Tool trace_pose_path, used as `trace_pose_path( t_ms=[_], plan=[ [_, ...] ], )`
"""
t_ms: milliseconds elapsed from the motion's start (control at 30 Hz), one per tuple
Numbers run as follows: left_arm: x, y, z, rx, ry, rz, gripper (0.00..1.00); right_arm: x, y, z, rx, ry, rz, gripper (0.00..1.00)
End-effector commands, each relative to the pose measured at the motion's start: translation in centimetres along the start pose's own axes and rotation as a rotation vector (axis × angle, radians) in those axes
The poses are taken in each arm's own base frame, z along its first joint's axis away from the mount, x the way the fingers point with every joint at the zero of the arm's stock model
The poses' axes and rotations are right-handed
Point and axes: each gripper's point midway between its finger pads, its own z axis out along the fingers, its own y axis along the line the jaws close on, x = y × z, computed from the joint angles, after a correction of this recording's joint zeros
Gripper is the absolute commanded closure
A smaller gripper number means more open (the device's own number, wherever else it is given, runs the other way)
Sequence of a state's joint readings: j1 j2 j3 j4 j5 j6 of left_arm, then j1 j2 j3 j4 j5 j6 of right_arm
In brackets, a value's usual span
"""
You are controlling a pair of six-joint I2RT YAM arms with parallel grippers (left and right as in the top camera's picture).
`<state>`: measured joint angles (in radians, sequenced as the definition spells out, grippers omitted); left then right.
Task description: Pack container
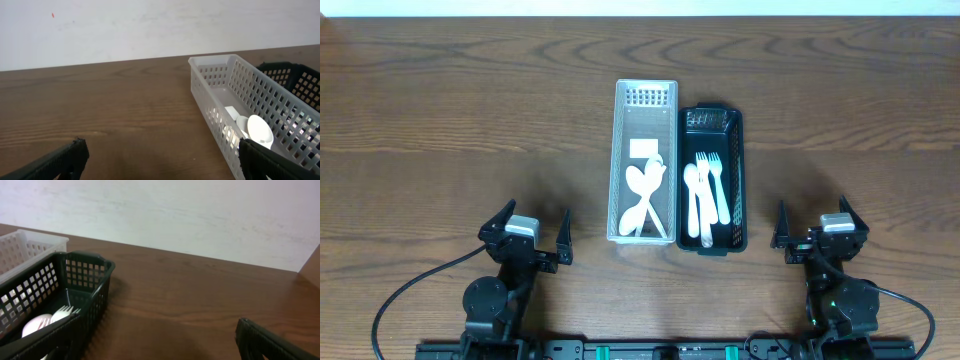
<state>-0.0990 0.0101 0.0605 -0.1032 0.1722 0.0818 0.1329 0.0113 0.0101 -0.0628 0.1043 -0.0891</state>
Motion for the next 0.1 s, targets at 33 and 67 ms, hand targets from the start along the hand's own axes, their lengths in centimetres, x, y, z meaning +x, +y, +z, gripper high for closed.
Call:
trace_pose_path(
  t_ms=[33, 67],
  plan=[
    [1.55, 0.37, 0.28, -0.019, 0.031, -0.01, 0.02, 0.11, -0.29, 0.0, 0.011, 0.0, -0.012, 0.01],
    [1.55, 0.37, 0.28, -0.019, 0.031, -0.009, 0.02, 0.11, -0.29, 0.0, 0.011, 0.0, -0.012, 0.01]
  ],
)
